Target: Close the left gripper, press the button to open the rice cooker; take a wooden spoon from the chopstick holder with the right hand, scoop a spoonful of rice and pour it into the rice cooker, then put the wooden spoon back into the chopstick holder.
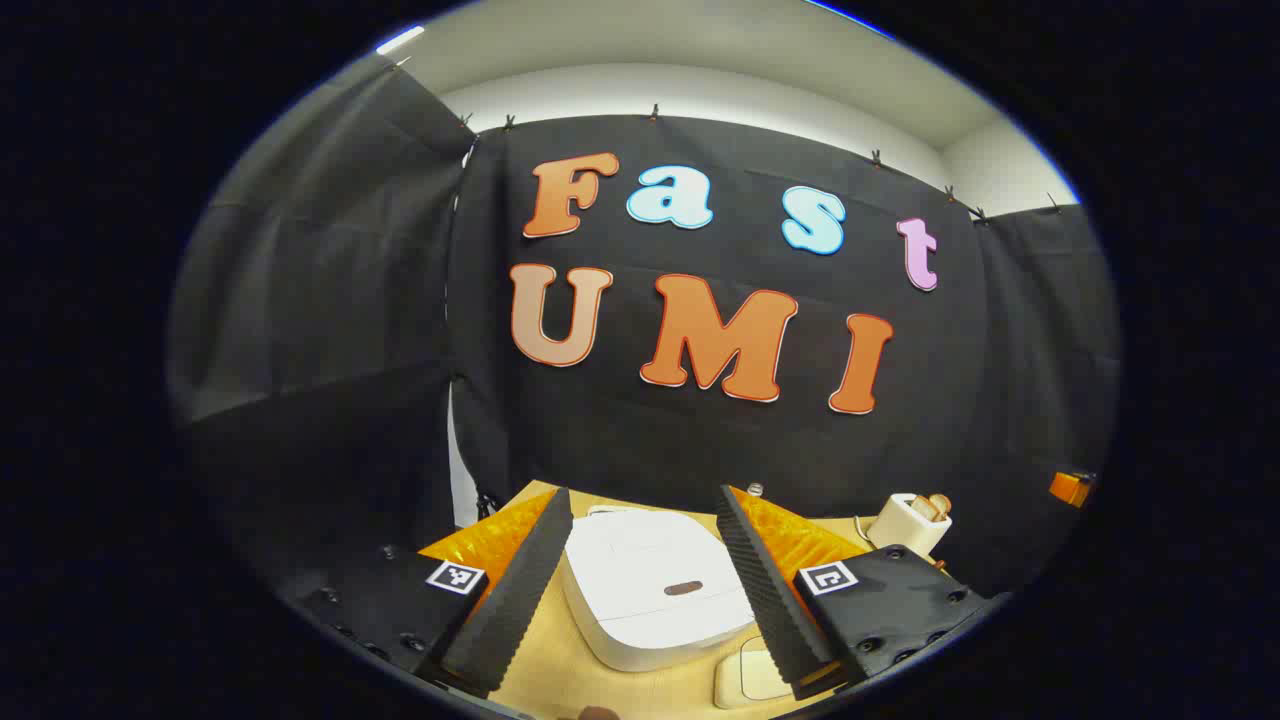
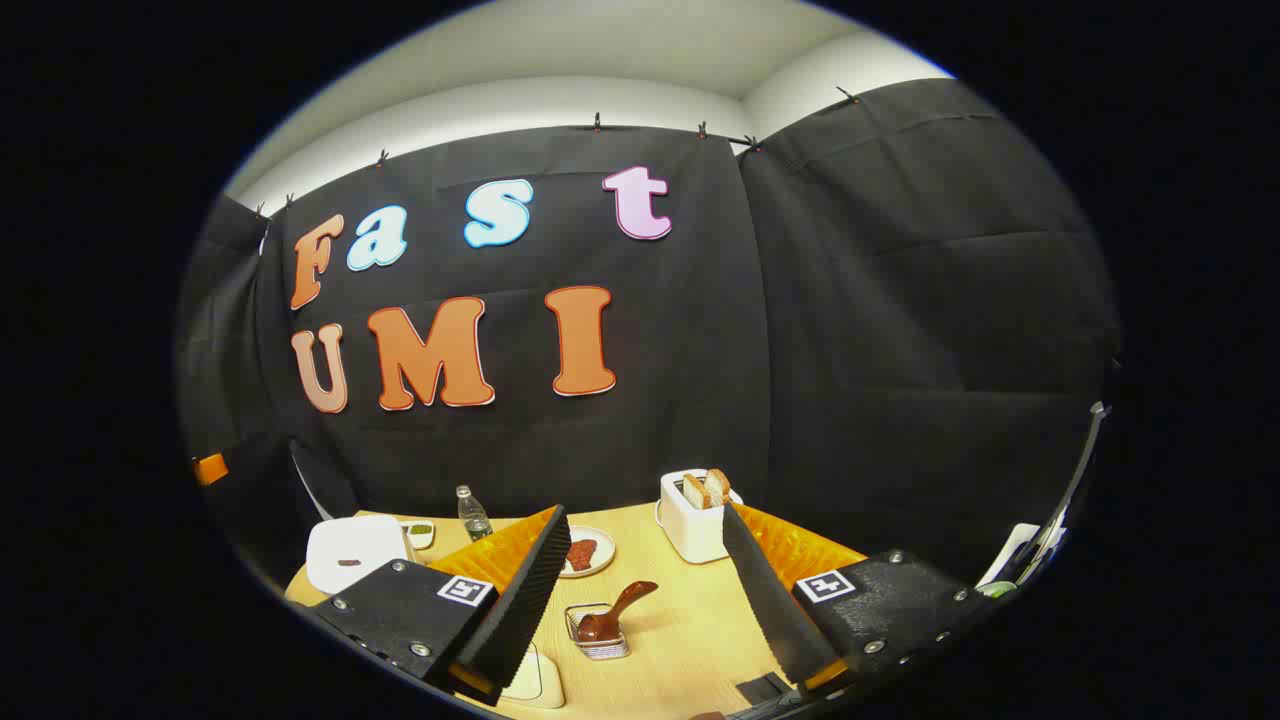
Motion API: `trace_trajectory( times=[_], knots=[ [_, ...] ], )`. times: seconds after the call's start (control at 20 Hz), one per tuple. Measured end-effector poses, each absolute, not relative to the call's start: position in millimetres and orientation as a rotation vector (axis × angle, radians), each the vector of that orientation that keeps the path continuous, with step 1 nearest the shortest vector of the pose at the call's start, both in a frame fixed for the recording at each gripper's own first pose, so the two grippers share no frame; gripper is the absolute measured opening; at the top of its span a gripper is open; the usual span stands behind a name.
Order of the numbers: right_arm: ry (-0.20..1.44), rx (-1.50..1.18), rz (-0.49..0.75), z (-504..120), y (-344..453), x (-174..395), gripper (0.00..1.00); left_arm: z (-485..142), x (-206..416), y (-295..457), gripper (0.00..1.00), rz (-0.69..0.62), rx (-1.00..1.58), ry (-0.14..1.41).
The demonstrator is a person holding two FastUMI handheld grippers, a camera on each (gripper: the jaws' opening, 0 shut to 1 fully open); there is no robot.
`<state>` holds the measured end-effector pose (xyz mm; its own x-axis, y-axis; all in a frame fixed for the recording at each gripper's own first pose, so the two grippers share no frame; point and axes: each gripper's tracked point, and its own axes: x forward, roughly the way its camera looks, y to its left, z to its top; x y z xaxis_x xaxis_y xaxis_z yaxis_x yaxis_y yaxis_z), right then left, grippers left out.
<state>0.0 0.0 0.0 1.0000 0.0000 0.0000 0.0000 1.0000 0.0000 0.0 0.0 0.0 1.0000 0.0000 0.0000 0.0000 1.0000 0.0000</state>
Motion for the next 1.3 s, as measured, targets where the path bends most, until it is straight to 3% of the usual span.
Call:
trace_trajectory(
  times=[0.3,0.65,1.3],
  knots=[
    [0.001,-0.019,-0.008,6.7,-12.3,5.3,0.95,8.8,-3.2,-14.5,0.98,-0.003,0.010,-0.021],
    [0.011,-0.051,0.015,5.5,-20.0,9.1,0.98,10.1,-29.2,2.8,0.99,0.093,-0.006,-0.044],
    [-0.068,-0.071,-0.033,19.6,1.3,-9.9,0.92,39.1,-20.1,5.8,0.97,-0.014,-0.030,-0.075]
  ],
)
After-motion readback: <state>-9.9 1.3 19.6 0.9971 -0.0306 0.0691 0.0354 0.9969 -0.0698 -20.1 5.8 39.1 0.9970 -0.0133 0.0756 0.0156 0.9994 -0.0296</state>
